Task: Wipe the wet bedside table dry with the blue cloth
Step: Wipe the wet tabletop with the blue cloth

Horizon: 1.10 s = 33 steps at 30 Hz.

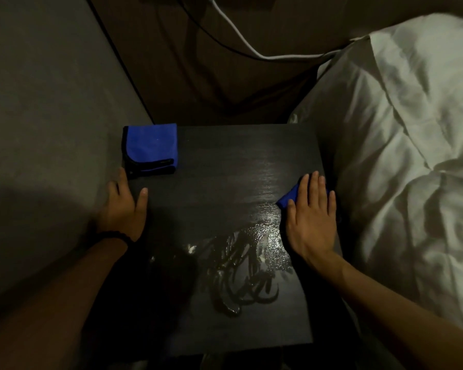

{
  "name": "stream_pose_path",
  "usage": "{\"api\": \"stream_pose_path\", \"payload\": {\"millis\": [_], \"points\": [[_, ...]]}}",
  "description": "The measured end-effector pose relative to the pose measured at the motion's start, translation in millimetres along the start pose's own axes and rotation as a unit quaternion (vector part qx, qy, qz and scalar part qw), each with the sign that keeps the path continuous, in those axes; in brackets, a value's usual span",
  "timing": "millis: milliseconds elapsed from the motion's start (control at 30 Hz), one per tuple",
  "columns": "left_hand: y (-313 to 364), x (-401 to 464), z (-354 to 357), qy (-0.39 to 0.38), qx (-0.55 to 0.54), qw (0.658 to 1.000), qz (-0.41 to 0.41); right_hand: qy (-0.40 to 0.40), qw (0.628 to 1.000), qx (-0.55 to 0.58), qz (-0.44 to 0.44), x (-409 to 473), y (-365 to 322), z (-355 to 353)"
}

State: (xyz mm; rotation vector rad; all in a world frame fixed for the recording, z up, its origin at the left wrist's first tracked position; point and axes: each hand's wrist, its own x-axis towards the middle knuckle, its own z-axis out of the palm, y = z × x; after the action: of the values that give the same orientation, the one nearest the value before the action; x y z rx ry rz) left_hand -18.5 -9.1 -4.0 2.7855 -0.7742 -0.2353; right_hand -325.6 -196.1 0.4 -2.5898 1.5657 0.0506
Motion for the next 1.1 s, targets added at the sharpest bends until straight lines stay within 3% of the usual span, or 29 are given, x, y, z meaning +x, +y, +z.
{"api": "stream_pose_path", "payload": {"millis": [600, 1100], "points": [[0.3, -2.2, -0.3, 0.038, 0.046, 0.998, 0.033, -0.037, 0.998, -0.014, -0.049, -51.6, -28.1, 6.8], [-5.1, 1.6, 2.1, 0.022, 0.041, 0.999, 0.027, -0.070, 0.983, 0.031, -0.166, -94.0, -140.1, 11.2]]}}
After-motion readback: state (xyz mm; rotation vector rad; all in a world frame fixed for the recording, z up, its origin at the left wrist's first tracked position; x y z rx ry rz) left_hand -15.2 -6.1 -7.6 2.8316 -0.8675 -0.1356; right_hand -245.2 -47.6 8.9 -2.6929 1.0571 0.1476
